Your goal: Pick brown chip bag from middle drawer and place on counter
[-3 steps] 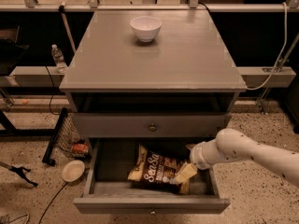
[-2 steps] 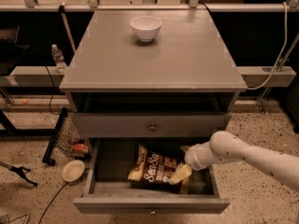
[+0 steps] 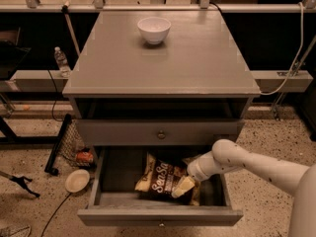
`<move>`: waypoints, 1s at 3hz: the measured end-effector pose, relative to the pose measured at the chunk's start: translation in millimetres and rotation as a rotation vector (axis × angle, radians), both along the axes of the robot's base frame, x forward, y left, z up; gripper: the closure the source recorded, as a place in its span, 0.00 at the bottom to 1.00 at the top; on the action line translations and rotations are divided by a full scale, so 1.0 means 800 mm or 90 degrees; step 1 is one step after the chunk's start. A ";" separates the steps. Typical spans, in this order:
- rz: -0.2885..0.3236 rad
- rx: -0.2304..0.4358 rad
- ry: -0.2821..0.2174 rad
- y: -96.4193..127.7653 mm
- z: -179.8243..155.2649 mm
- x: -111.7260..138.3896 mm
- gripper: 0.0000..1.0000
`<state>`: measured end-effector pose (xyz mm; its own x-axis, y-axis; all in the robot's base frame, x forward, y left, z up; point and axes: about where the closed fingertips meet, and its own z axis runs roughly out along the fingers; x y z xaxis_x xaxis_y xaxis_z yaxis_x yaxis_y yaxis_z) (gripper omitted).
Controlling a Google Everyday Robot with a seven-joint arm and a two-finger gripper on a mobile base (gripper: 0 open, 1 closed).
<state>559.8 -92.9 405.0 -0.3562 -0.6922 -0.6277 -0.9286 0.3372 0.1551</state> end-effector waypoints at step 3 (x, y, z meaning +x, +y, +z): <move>0.004 0.002 0.004 0.005 -0.003 -0.003 0.45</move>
Offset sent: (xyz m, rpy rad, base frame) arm 0.0000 0.0001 -0.0001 0.0003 0.0006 0.0004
